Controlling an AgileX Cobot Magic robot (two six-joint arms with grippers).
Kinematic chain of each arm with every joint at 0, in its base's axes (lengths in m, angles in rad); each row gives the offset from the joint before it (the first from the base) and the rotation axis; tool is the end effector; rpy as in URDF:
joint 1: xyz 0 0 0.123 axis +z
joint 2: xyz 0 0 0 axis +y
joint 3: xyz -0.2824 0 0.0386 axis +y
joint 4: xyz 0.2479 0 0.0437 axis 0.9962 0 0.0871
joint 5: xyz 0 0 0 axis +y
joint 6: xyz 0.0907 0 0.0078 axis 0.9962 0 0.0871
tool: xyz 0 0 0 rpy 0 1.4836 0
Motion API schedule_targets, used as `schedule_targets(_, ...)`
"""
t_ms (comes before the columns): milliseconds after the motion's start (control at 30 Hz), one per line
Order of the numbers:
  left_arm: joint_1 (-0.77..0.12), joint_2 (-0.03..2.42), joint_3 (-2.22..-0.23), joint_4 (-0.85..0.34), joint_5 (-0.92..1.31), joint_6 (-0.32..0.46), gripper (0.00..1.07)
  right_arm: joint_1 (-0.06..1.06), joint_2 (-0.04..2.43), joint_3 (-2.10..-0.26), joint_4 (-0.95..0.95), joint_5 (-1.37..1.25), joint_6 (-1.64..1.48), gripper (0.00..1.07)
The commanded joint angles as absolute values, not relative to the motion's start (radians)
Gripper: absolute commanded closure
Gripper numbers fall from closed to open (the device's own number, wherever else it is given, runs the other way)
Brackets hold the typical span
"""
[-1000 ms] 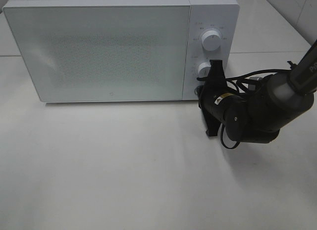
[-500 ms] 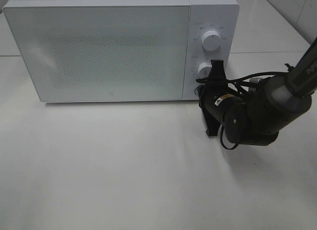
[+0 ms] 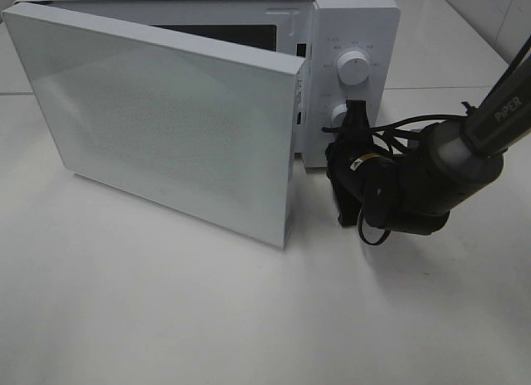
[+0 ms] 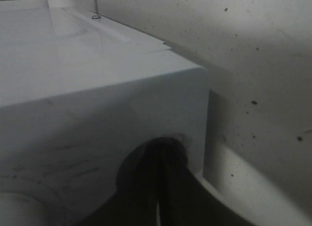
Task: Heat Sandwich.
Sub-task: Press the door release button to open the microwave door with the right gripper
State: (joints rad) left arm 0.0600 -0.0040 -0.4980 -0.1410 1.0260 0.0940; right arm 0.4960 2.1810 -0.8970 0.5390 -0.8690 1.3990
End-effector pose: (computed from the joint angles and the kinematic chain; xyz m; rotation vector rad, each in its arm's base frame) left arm -0.0036 -0.0112 0.2801 0.0377 2.0001 -0.0690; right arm 0.3534 0.1507 0.0739 1.4658 1.5126 1.0662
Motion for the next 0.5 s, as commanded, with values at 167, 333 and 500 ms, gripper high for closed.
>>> schedule_targets(167, 0.059, -0.027, -0.494, -0.139, 1.029, 0.090, 0.05, 0.453, 2.185, -0.981, 0.523, -1.061, 1.378, 1.07)
schedule_targets(333, 0.059, -0.027, -0.494, -0.139, 1.029, 0.090, 0.05, 0.453, 2.185, -0.981, 0.523, -1.061, 1.379, 1.06)
schedule_targets(500, 0.059, -0.027, -0.494, -0.139, 1.029, 0.090, 0.05, 0.453, 2.185, -0.981, 0.513, -1.057, 1.380, 1.06)
